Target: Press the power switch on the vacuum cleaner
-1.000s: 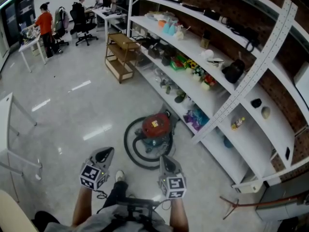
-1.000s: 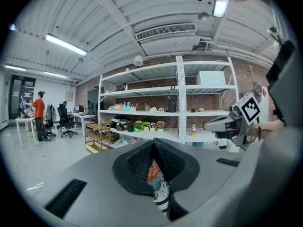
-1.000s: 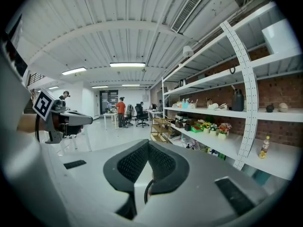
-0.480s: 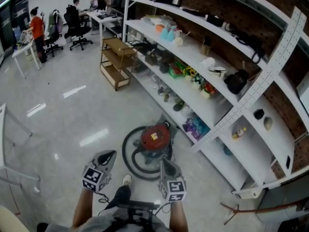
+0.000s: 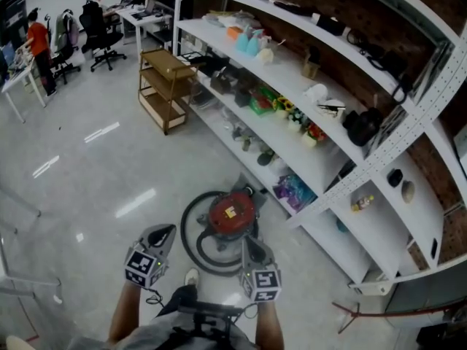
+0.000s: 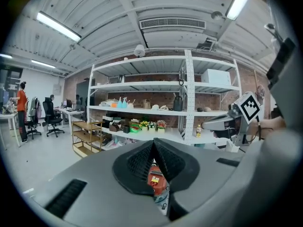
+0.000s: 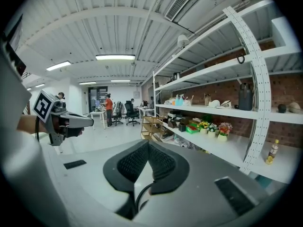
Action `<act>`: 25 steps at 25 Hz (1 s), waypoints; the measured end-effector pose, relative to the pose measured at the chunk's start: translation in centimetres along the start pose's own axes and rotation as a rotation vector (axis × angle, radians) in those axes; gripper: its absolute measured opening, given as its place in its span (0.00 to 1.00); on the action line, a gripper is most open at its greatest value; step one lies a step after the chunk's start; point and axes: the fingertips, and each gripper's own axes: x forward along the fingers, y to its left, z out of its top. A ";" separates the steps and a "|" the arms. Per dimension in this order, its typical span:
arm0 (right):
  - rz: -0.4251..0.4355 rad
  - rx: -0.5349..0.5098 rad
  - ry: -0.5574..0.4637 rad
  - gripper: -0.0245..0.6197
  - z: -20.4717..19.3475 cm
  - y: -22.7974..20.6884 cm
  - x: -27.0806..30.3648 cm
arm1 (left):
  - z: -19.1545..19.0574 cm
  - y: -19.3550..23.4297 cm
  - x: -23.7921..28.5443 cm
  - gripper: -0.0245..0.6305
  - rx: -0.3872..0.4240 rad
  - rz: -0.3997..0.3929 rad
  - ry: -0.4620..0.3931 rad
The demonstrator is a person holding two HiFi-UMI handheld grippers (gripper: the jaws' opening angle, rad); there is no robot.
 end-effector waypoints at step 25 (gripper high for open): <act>-0.117 0.018 0.055 0.06 1.8 -5.1 12.0 | 1.0 7.5 12.9 0.05 -0.018 -0.140 0.037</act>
